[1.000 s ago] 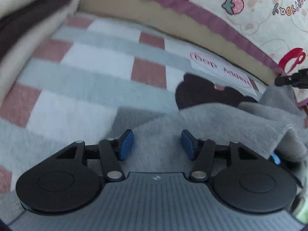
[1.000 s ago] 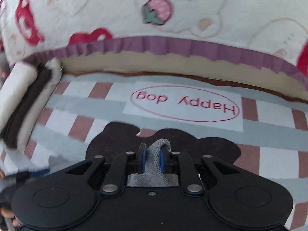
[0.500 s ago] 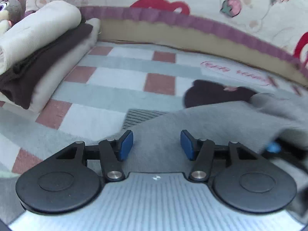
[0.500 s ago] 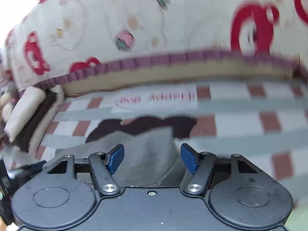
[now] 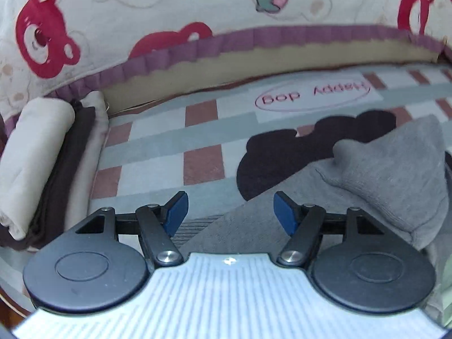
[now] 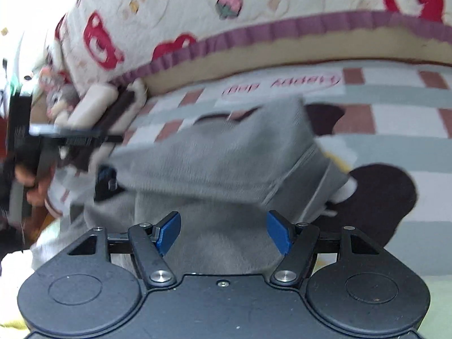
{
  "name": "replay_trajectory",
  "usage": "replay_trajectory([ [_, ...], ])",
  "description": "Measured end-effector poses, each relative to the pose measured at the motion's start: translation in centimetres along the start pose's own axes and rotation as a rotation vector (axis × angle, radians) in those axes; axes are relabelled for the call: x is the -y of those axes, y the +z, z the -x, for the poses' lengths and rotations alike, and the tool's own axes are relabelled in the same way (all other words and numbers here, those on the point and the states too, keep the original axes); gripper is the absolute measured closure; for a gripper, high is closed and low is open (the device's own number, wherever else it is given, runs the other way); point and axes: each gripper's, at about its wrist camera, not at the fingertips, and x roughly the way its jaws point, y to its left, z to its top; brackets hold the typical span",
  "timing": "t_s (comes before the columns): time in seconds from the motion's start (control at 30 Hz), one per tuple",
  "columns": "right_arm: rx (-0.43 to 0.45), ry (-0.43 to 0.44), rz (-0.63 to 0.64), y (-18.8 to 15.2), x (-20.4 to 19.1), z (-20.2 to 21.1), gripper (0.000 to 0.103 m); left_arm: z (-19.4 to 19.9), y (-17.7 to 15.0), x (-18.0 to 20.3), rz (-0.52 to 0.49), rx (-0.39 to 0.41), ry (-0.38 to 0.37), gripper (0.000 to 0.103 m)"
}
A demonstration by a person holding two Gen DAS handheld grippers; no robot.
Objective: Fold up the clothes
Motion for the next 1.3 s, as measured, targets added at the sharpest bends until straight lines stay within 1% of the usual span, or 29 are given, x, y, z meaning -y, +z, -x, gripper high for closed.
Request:
replay_trajectory([
  [0.07, -0.017, 0.030, -0.009, -0.4, -0.2, -0.4, 0.031, -0.2, 0.0, 0.7, 0.010, -0.007, 0.039, 0.037],
  [0.13, -0.027, 0.067, -0.034, -0.8, -0.4, -0.6, 0.031, -0.4, -0.6, 0.9, 0.086, -0.011, 0.052, 0.037],
  [0.33, -0.057, 0.179, -0.107, -2.0, -1.1, -1.1, 0.030, -1.5, -4.2, -0.3, 0.354, -0.012, -0.013, 0.037],
  [0.37, -0.063, 0.198, -0.120, -2.2, -1.2, -1.2, 0.030, -1.6, -4.5, -0.4, 0.363, -0.009, -0.018, 0.037],
  [0.5, -0.089, 0.272, -0.181, -2.9, -1.7, -1.7, 0.027, -1.6, -4.4, 0.0, 0.271, 0.008, -0.015, 0.037],
  [0.57, -0.136, 0.306, -0.271, -3.0, -2.2, -2.7, 0.020, -1.7, -4.4, 0.2, 0.224, 0.016, -0.013, 0.037],
  [0.63, -0.183, 0.339, -0.361, -3.0, -2.7, -3.7, 0.018, -1.7, -4.4, 0.4, 0.178, 0.025, -0.012, 0.037],
  [0.67, -0.200, 0.339, -0.392, -3.0, -3.0, -4.1, 0.018, -1.6, -4.3, 0.5, 0.166, 0.029, -0.005, 0.037],
  [0.73, -0.214, 0.285, -0.406, -2.8, -3.5, -4.0, 0.018, -1.1, -4.3, 0.9, 0.154, 0.042, 0.004, 0.037],
  [0.83, -0.244, 0.249, -0.412, -3.2, -4.3, -3.4, 0.018, 0.7, -4.7, 1.1, 0.116, 0.095, -0.044, 0.037],
  [0.9, -0.255, 0.228, -0.415, -3.9, -4.7, -3.5, 0.017, 2.3, -4.6, 1.1, 0.052, 0.130, -0.090, 0.037],
  [0.97, -0.264, 0.203, -0.414, -4.7, -5.0, -4.1, 0.016, 3.9, -4.5, 0.9, -0.034, 0.161, -0.108, 0.037],
  [1.03, -0.243, 0.186, -0.446, -5.8, -5.1, -4.8, 0.016, 5.6, -5.1, 0.5, -0.114, 0.183, -0.107, 0.037],
  [1.13, -0.181, 0.174, -0.481, -7.4, -5.1, -5.2, 0.016, 6.1, -6.4, 0.2, -0.176, 0.181, -0.100, 0.037],
  [1.2, -0.129, 0.145, -0.438, -7.6, -5.3, -5.4, 0.016, 5.9, -7.1, 0.2, -0.211, 0.172, -0.097, 0.036],
  [1.3, -0.037, 0.092, -0.361, -7.5, -5.7, -5.4, 0.019, 3.9, -7.0, 1.2, -0.240, 0.160, -0.091, 0.035],
])
